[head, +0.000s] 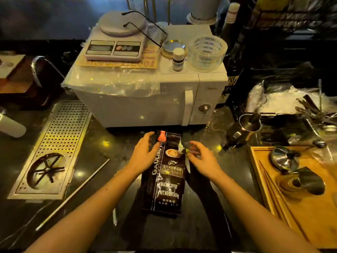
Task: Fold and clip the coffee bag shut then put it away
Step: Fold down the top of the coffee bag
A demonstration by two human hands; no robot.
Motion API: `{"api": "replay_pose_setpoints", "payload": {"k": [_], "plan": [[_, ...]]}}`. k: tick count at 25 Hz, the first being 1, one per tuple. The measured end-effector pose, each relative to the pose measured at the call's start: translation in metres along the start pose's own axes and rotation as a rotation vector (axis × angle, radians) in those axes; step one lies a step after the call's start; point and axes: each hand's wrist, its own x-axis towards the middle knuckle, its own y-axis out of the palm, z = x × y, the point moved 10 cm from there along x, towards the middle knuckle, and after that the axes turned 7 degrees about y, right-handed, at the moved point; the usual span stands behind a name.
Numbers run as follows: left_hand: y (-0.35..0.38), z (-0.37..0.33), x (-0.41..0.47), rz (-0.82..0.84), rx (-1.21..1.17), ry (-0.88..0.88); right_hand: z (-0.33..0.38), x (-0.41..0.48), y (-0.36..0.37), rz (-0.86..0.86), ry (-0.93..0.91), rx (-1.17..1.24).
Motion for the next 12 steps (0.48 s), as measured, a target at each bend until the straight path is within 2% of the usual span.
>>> {"api": "replay_pose_setpoints", "payload": {"k": [5,12], "plan": [[0.012,0.027,0.011,0.043,-0.153,-0.185,-0.022,0.019,0.019,0.038,0.171,0.13],[0.023,0.047,0.01,0.033,-0.487,-0.317,-0.022,0.024,0.031,0.03,0.233,0.41]]}}
